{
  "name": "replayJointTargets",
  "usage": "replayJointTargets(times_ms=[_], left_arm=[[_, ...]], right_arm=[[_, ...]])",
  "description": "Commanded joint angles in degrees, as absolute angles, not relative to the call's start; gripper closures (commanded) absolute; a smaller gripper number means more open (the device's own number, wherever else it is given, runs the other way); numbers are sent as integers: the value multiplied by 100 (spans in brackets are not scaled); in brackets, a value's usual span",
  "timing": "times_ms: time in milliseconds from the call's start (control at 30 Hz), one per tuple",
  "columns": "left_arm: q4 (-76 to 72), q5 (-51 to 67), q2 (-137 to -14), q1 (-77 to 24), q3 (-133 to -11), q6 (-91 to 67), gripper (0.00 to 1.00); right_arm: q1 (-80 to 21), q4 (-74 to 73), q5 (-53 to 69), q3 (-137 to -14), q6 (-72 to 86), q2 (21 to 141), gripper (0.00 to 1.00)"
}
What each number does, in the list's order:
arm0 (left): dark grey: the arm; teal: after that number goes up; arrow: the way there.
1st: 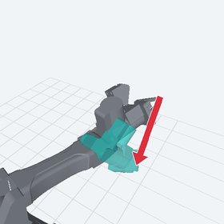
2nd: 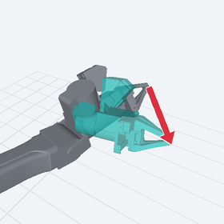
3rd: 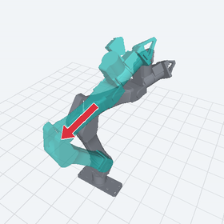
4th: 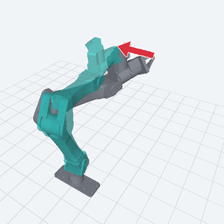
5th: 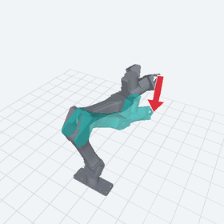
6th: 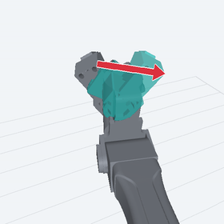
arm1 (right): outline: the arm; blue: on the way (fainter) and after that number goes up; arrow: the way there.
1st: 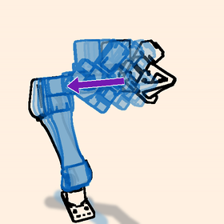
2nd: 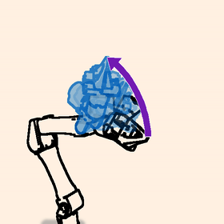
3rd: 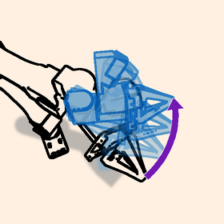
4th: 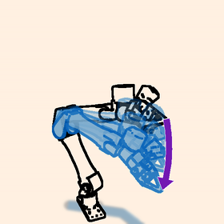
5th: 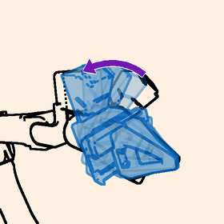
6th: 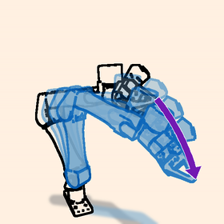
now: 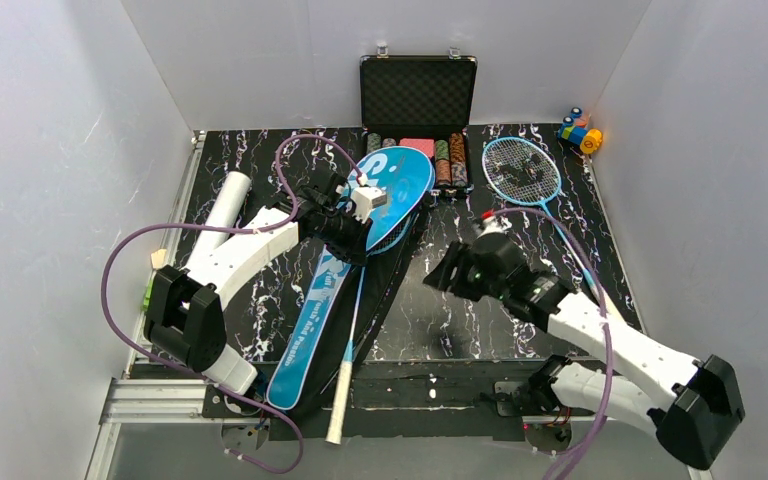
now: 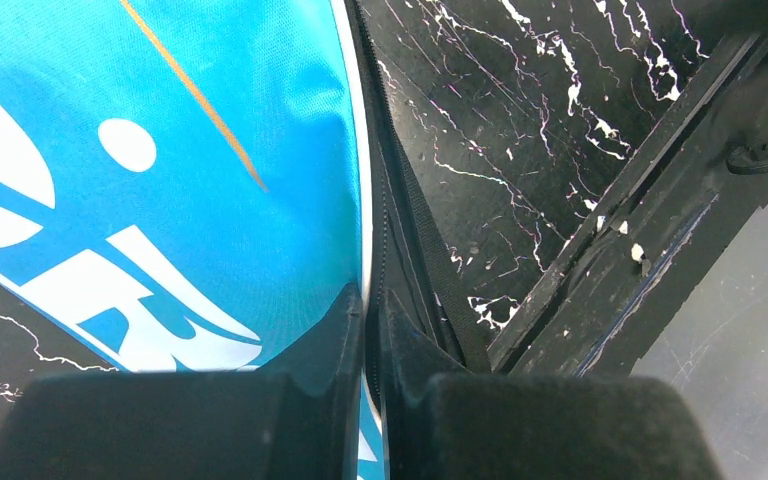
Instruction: Pack up the badminton gear
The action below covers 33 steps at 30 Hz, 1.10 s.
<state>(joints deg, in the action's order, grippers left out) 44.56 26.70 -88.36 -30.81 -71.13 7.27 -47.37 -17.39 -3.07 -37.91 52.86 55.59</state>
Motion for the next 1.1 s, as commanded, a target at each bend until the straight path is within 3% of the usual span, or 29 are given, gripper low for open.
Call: replayJointTargets(times_ms=[0, 133, 367, 533, 1067], left_arm=[[4498, 2654, -8623, -3045, -7335, 757, 100], [4540, 2634, -8506, -3041, -7349, 737, 100], [4650, 2497, -8443, -2969, -7277, 791, 100], [4721, 2531, -8540, -2920, -7392, 750, 100], [4851, 2641, -8449, -2830, -7520, 692, 100]], right_arm=[[-3942, -2364, -599, -4312, 4818, 5689, 39], [-2970, -3223, -1038, -4883, 4565, 6281, 40], [-879, -3922, -1437, -6381, 3641, 7852, 33], [205, -3803, -1385, -6944, 3463, 8651, 30], [1420, -3945, -1176, -8062, 3009, 10831, 29]])
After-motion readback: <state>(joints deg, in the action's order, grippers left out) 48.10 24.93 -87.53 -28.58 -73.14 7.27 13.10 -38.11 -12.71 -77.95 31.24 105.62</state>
